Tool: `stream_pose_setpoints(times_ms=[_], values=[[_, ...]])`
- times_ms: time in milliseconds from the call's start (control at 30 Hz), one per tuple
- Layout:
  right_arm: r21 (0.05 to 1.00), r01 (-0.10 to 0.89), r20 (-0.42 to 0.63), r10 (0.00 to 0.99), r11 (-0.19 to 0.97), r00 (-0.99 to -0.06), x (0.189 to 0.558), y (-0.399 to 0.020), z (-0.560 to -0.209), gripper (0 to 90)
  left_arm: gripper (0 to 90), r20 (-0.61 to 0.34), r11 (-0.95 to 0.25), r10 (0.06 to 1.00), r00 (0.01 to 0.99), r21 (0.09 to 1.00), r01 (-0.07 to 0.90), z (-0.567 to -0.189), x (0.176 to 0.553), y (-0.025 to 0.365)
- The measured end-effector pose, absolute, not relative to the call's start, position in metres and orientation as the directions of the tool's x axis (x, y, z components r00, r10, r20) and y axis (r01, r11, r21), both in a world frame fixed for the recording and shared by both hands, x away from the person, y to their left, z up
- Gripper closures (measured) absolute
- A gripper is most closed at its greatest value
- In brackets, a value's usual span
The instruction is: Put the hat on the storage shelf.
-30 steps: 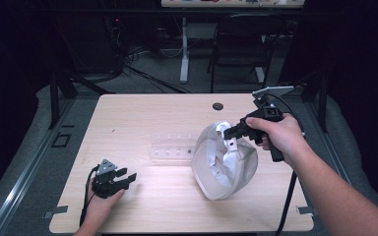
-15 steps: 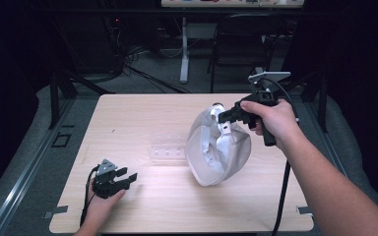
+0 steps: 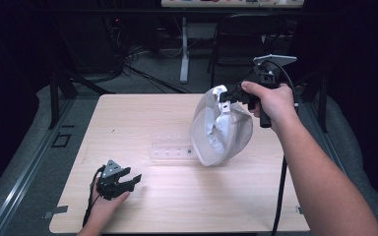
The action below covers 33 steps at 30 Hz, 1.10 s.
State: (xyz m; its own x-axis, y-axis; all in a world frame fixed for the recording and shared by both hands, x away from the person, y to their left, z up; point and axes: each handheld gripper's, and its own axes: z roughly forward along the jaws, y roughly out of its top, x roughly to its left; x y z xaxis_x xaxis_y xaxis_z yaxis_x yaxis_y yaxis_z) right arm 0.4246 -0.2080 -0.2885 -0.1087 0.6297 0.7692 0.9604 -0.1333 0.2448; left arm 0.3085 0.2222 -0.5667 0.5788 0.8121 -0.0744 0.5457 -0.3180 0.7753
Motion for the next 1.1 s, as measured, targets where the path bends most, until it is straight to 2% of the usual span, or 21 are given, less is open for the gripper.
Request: stream_pose_setpoints(times_ms=[133,467,667,867,933,1100], values=[[0.251,0.955,0.773,0.626,-0.16,-0.099,0.431,-0.204,-0.289,82.1,44.2,-0.112,-0.302,0.792,0.6,0.782,0.544,-0.563,0.31,0.213],[0.25,0.942,0.791,0.608,-0.222,-0.066,0.446,-0.198,-0.294,82.2,43.9,-0.083,-0.311,0.754,0.652,0.829,0.465,-0.544,0.309,0.186],[0.25,0.94,0.781,0.623,-0.234,-0.053,0.451,-0.192,-0.3,82.2,43.9,-0.031,-0.335,0.715,0.699,0.862,0.381,-0.527,0.314,0.14],[0.256,0.938,0.774,0.631,-0.232,-0.055,0.452,-0.189,-0.303,82.2,43.9,-0.026,-0.344,0.688,0.726,0.868,0.358,-0.522,0.321,0.101],[0.257,0.938,0.774,0.631,-0.232,-0.057,0.453,-0.19,-0.304,82.1,43.9,0.002,-0.367,0.679,0.734,0.866,0.338,-0.52,0.324,0.081],[0.255,0.938,0.777,0.627,-0.236,-0.054,0.453,-0.192,-0.307,82.1,43.0,0.007,-0.369,0.678,0.735,0.868,0.333,-0.517,0.33,0.061]])
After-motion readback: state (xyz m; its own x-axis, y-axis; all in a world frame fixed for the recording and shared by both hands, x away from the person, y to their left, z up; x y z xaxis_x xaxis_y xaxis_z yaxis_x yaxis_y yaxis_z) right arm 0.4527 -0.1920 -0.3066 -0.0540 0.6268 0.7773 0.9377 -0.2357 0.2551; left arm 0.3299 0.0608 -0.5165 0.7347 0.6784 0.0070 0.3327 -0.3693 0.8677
